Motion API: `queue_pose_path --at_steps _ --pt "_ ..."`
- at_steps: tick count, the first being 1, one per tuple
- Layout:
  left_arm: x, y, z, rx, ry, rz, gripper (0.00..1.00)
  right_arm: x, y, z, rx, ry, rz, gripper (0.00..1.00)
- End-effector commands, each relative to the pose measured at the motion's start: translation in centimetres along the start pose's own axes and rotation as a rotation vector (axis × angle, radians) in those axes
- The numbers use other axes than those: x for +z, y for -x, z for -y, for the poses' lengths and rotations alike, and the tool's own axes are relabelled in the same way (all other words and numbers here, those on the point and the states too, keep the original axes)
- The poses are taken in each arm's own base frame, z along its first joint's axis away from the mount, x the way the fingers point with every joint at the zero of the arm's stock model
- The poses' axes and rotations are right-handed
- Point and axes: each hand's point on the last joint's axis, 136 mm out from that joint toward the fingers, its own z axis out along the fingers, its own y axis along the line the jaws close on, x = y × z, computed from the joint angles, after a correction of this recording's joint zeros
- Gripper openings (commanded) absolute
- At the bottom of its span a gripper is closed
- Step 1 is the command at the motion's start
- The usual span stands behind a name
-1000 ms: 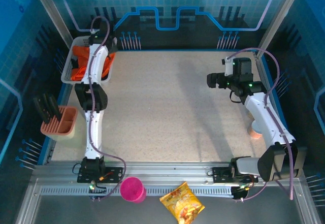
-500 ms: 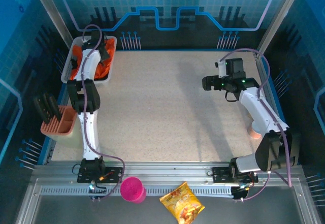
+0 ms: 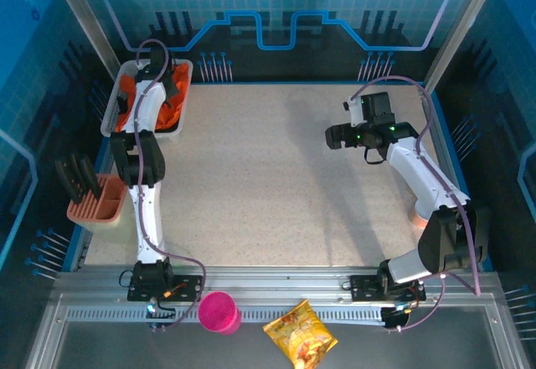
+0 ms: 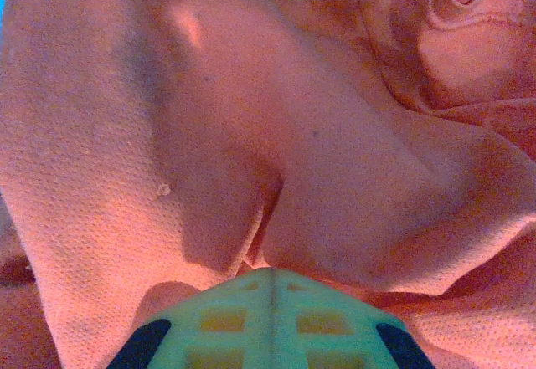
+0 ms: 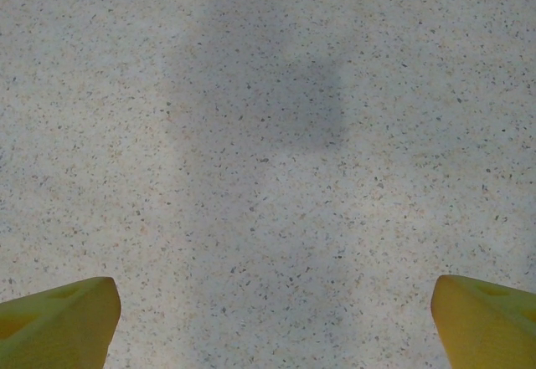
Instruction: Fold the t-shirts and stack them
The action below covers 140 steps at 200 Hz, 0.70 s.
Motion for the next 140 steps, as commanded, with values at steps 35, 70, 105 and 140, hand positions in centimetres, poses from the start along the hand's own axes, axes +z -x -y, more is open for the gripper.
queue_pose_path --at_steps 35,70,105,140 --pt "-5.3 2.7 -4.9 -0.069 0.126 0.053 0.81 -1.8 0.4 -0.7 -0.038 0.008 0.036 1.0" --pt "-4.0 1.4 -6.2 -0.071 0.155 0.023 0.99 -1.1 0.1 -0.9 -0.043 0.02 0.011 1.0" --pt "-0.9 -0.1 -6.1 -0.082 0.135 -0.049 0.96 -1.1 -0.1 -0.9 -0.042 0.017 0.009 1.0" --pt "0.8 -0.7 -5.0 -0.072 0.1 -0.072 0.83 -1.0 0.0 -1.1 -0.042 0.018 0.002 1.0"
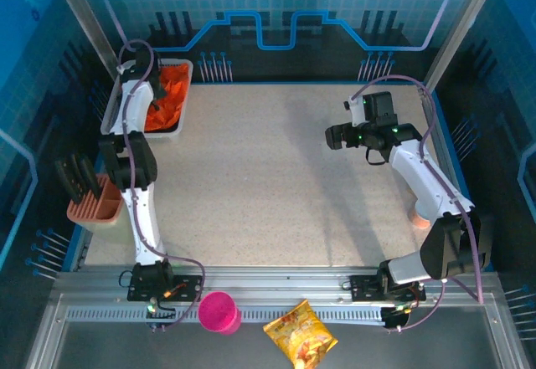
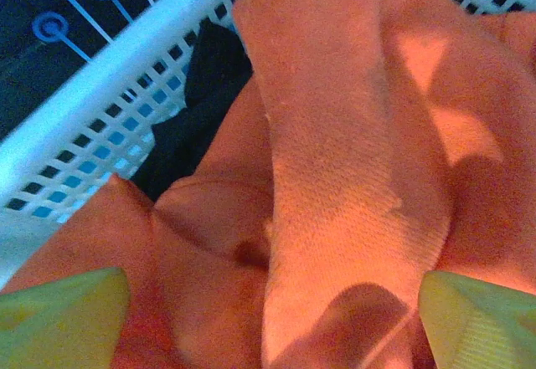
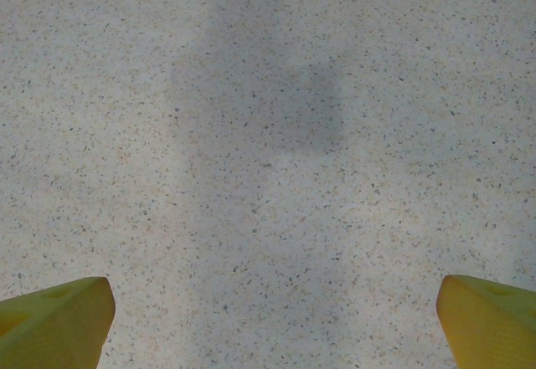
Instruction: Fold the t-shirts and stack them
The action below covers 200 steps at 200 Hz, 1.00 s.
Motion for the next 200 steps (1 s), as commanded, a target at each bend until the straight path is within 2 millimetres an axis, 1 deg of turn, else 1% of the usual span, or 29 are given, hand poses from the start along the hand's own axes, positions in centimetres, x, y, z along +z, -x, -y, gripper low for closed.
queue_pose_path --at_steps 1,9,30,50,67,80,91,101,115,127,139,151,165,185,200 --pt "1.3 -0.9 0.8 0.006 -0.029 -0.043 0.83 0.3 -0.5 -0.9 -0.018 0.016 -0.027 1.0" --pt "1.4 -0.9 1.0 0.004 -0.04 -0.043 0.78 0.3 -0.4 -0.9 -0.019 0.015 -0.029 1.0" --pt "1.3 -0.5 1.4 -0.001 -0.057 -0.03 0.59 0.5 -0.2 -1.1 -0.02 0.016 -0.033 1.0" --pt "0.9 0.0 1.4 -0.002 -0.065 -0.013 0.29 0.8 -0.1 -1.6 -0.031 0.018 -0.039 1.0" --pt "0.2 0.6 1.2 -0.008 -0.07 0.003 0.0 0.9 0.1 -1.9 -0.042 0.016 -0.041 1.0" --pt "-1.0 1.3 1.0 -0.02 -0.084 0.023 0.0 0.9 0.1 -2.1 -0.052 0.014 -0.042 1.0" --pt "-2.4 2.1 0.8 -0.032 -0.106 0.049 0.0 0.8 0.2 -2.3 -0.06 0.014 -0.043 1.0" --pt "-4.2 3.1 0.7 -0.043 -0.14 0.078 0.0 0.7 0.2 -2.3 -0.062 0.014 -0.04 1.0" --pt "-6.8 4.3 1.0 -0.046 -0.215 0.108 0.0 0.5 0.3 -2.4 -0.064 0.015 -0.035 1.0" --pt "-9.5 5.4 1.4 -0.049 -0.294 0.128 0.0 0.2 0.3 -2.5 -0.064 0.018 -0.027 1.0" --pt "-12.1 6.0 1.9 -0.047 -0.381 0.133 0.0 0.0 0.3 -2.5 -0.066 0.02 -0.017 1.0" --pt "-14.7 6.3 2.5 -0.043 -0.473 0.127 0.0 -0.3 0.3 -2.7 -0.063 0.025 -0.007 1.0" --pt "-17.2 6.2 3.1 -0.028 -0.566 0.106 0.0 -0.6 0.4 -2.7 -0.06 0.028 0.004 1.0" --pt "-20.2 5.5 3.8 -0.002 -0.669 0.068 0.0 -1.0 0.4 -2.7 -0.06 0.031 0.014 1.0" --pt "-22.6 4.6 4.6 0.038 -0.741 0.046 0.0 -1.3 0.4 -2.6 -0.063 0.023 0.02 1.0"
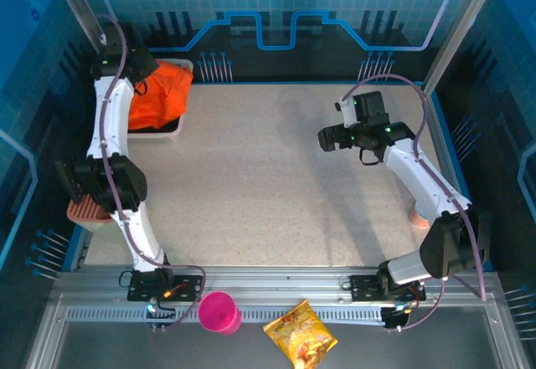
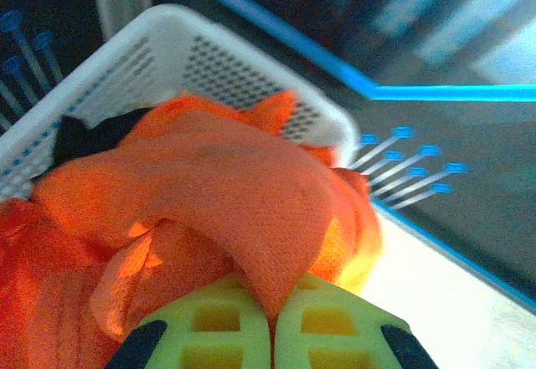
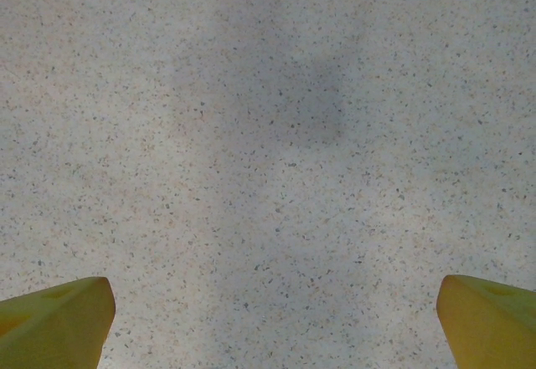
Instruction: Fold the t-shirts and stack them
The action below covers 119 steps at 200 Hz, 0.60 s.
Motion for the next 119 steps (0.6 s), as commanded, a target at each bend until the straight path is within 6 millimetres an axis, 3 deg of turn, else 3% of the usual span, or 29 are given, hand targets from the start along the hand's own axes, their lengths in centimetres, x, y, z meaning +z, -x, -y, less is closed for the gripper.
queue_pose_path --at_steps 1,28,87,119 --pt "-3.3 -1.6 4.1 0.053 -0.188 -0.091 0.0 -1.1 0.1 -0.5 -0.017 0.003 0.024 1.0" --pt "-6.9 -4.0 8.4 0.155 -0.293 -0.134 0.0 -1.7 0.3 -0.1 -0.011 -0.009 0.044 1.0" --pt "-15.0 -12.2 18.5 0.399 -0.507 -0.204 0.0 -2.5 1.1 0.3 0.025 -0.006 0.084 1.0" --pt "-16.1 -17.1 21.6 0.483 -0.576 -0.266 0.0 -3.0 1.3 0.8 0.044 -0.019 0.097 1.0"
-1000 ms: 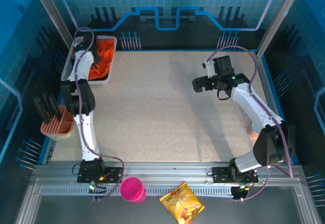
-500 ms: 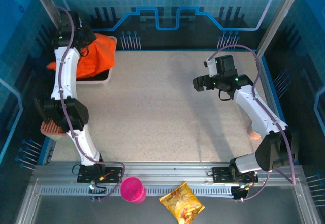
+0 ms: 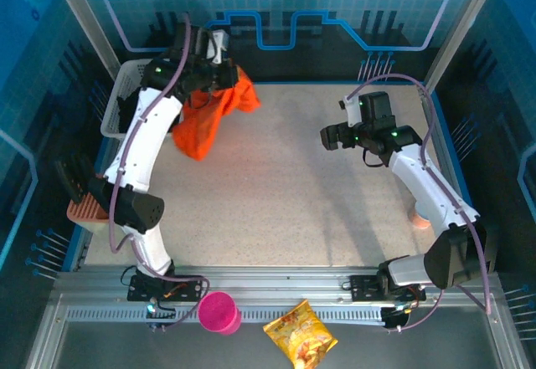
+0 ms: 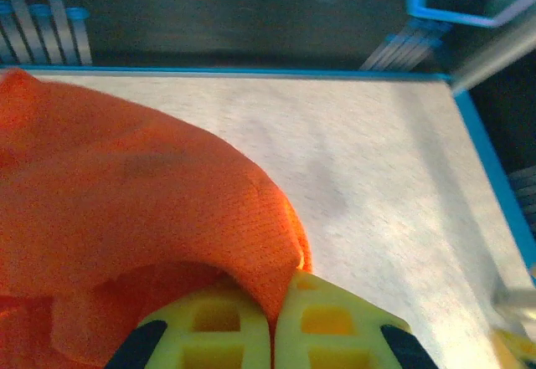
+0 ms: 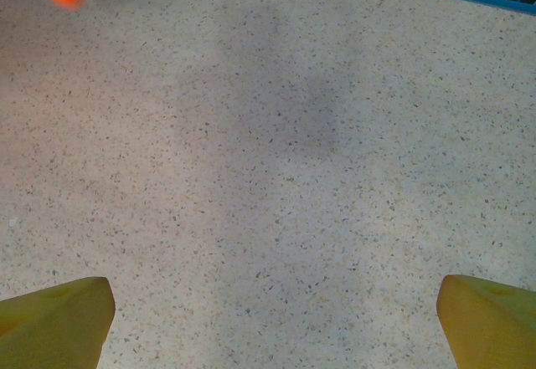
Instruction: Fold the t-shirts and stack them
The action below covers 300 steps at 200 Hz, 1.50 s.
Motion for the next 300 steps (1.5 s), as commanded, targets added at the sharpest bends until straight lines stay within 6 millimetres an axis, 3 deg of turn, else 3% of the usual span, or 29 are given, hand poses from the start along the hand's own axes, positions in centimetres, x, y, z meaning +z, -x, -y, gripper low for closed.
queue_pose_path --at_steps 1,63,72,84,99,101,105,128,153,172,192,208,244,257,265,270,278,291,300 --pt "-0.5 -1.3 2.4 0.058 -0.048 -0.018 0.0 -1.1 0.5 0.7 0.035 -0.017 0.039 1.0" --pt "9.6 -10.6 5.5 0.105 -0.052 -0.259 0.0 -2.5 0.2 2.5 0.094 -0.06 0.079 1.0" --pt "10.5 -11.6 5.6 0.106 -0.042 -0.27 0.07 -2.6 0.0 2.7 0.097 -0.062 0.075 1.0" --pt "11.3 -12.2 5.2 0.106 -0.003 -0.265 0.25 -2.7 -0.2 2.9 0.097 -0.063 0.068 1.0" --pt "11.8 -12.4 3.7 0.095 0.076 -0.242 0.66 -2.4 -0.6 3.1 0.1 -0.066 0.054 1.0" --pt "11.8 -12.4 3.5 0.094 0.088 -0.238 0.75 -2.4 -0.6 3.1 0.101 -0.064 0.052 1.0" --pt "11.8 -12.3 3.0 0.092 0.113 -0.231 0.83 -2.3 -0.7 3.1 0.102 -0.062 0.045 1.0" --pt "11.3 -12.2 1.1 0.1 0.213 -0.203 0.99 -1.1 -1.4 2.7 0.11 -0.031 0.0 1.0" --pt "10.8 -13.4 0.6 0.081 0.22 -0.222 0.99 1.9 -3.2 2.8 0.163 -0.024 -0.105 0.97" --pt "10.6 -16.0 0.4 0.059 0.223 -0.275 0.99 5.2 -5.6 2.9 0.233 -0.024 -0.237 0.92" --pt "10.7 -20.4 -0.1 0.034 0.234 -0.362 0.99 8.6 -8.8 2.6 0.298 -0.012 -0.384 0.76" --pt "10.8 -23.9 -0.2 0.005 0.226 -0.428 0.99 10.7 -11.0 2.4 0.33 -0.02 -0.471 0.72" --pt "12.1 -29.9 1.4 -0.072 0.148 -0.533 0.94 13.4 -14.2 1.7 0.36 -0.026 -0.593 0.58" --pt "12.9 -30.9 2.2 -0.085 0.118 -0.558 0.9 13.8 -14.6 1.5 0.358 -0.025 -0.608 0.46" --pt "13.4 -31.2 2.8 -0.088 0.1 -0.567 0.79 13.9 -14.5 1.3 0.361 -0.021 -0.607 0.34" --pt "13.7 -31.3 3.1 -0.087 0.089 -0.57 0.64 13.9 -14.4 1.2 0.359 -0.019 -0.604 0.27" --pt "14.1 -31.3 3.5 -0.088 0.079 -0.571 0.33 13.6 -13.9 1.1 0.355 -0.016 -0.592 0.19" --pt "14.7 -31.0 3.5 -0.077 0.091 -0.57 0.0 12.8 -12.6 1.1 0.341 -0.021 -0.564 0.08" --pt "14.8 -30.6 3.2 -0.057 0.116 -0.565 0.0 12.0 -11.4 1.3 0.325 -0.032 -0.537 0.01"
